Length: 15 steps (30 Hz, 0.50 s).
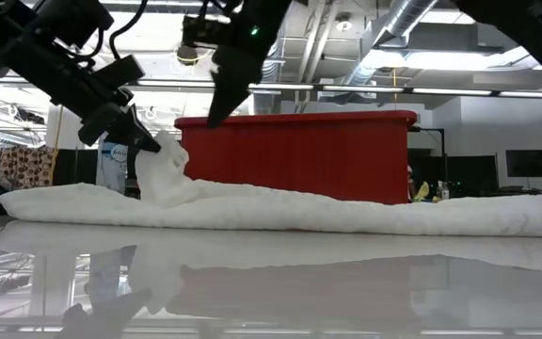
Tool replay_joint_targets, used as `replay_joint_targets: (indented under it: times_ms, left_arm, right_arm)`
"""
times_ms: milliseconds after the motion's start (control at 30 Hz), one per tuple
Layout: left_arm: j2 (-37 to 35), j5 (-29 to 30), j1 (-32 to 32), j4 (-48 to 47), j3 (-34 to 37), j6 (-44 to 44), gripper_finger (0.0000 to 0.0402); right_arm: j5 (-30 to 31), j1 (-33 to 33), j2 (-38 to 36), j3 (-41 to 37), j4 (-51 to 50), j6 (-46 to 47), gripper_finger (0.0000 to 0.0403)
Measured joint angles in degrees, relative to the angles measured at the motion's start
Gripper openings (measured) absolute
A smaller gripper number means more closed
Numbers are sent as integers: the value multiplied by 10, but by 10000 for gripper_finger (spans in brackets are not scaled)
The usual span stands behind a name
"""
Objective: Fold Laundry from Bin
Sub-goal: Fold the white shirt
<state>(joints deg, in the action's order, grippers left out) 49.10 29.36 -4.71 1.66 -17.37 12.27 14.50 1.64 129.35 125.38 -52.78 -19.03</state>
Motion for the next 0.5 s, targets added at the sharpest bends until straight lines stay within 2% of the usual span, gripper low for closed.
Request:
replay_joint_targets:
  times_ms: [167,367,500]
  left_arm:
    - [0,0,-5,-9,0,-9,0]
    - [0,-5,-5,-25,0,-21,0]
    - [0,-5,-5,-28,0,-25,0]
  right_arm:
    - [-90,-25,4,-13,-24,8,154]
    - [28,-97,61,-60,89,-127,157]
    - [128,-114,88,-58,137,-169,157]
